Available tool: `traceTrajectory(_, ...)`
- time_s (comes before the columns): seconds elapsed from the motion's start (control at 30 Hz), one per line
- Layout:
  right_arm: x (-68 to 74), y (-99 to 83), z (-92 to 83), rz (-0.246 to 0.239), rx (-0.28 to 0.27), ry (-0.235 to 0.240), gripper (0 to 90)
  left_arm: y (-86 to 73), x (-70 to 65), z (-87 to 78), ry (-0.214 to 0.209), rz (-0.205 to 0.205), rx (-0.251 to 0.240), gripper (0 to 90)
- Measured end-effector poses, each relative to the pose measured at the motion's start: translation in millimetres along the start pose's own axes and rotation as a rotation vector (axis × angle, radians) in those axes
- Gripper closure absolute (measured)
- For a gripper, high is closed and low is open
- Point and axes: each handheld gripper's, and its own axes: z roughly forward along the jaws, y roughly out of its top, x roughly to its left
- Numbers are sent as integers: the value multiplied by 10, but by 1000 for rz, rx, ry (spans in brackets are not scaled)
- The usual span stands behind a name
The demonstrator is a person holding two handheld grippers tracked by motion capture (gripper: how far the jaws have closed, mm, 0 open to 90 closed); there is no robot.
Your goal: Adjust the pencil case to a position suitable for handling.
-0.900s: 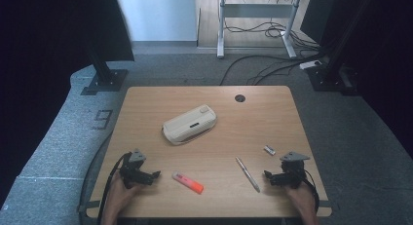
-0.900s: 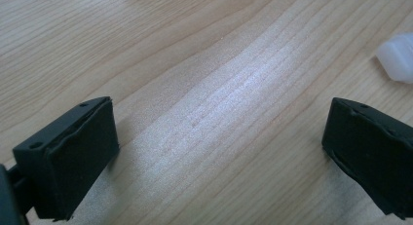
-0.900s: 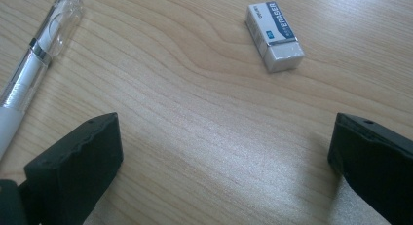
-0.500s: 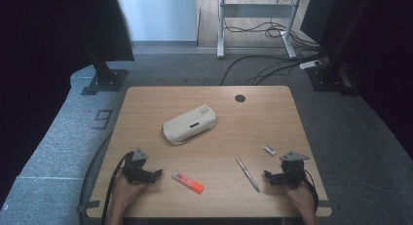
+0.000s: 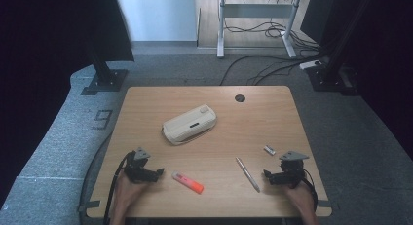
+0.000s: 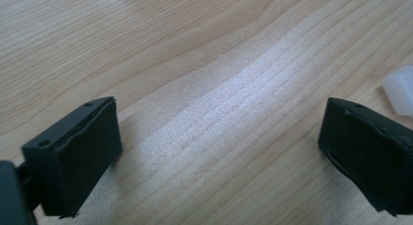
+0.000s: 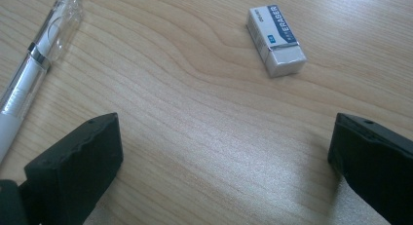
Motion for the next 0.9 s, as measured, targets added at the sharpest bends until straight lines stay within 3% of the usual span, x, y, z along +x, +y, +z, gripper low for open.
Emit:
traceTrajectory(0.23,1,5,5,1,0,0,0,67,-29,-40,-20,9,11,57)
traceTrajectory(0.43,1,11,12,3,-1,-3,0,189,-55,-70,-60,17,-8,78)
traceTrajectory(0.9,5,20,21,9,-2,-7,0,517,-68,-68,-95,37,-46,79)
